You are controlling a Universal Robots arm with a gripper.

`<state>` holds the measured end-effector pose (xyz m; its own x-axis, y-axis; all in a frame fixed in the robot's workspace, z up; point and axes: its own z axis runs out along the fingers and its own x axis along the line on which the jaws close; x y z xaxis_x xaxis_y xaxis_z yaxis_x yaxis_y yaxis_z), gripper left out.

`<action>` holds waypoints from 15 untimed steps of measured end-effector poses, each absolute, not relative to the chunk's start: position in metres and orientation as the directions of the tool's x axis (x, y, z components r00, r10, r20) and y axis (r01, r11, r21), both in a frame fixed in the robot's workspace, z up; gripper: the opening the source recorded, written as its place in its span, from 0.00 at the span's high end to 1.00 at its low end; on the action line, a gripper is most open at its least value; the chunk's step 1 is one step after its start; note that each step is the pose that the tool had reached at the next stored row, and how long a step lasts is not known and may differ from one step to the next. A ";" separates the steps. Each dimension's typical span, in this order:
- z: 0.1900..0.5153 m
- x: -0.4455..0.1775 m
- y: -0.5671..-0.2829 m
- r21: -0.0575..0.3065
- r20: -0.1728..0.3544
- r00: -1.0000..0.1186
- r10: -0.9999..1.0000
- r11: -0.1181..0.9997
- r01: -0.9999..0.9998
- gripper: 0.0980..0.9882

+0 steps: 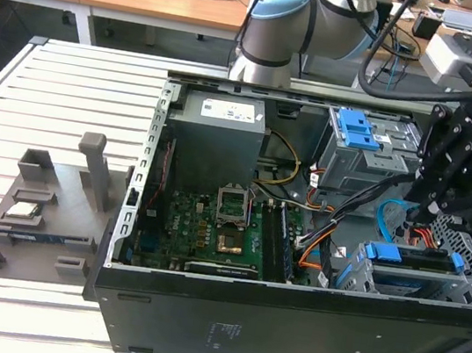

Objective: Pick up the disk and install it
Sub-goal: 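Insert the second disk wire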

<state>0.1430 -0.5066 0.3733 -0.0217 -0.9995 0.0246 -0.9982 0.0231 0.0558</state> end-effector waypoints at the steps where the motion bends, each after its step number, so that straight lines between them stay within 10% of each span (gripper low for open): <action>1: 0.372 0.142 -0.507 0.056 0.025 -0.014 -1.000 0.015 -0.998 0.70; 11: 0.370 0.140 -0.507 0.056 0.025 0.002 -1.000 0.000 -0.998 0.70; 15: 0.370 0.140 -0.507 0.056 0.025 0.001 -1.000 0.000 -0.998 0.93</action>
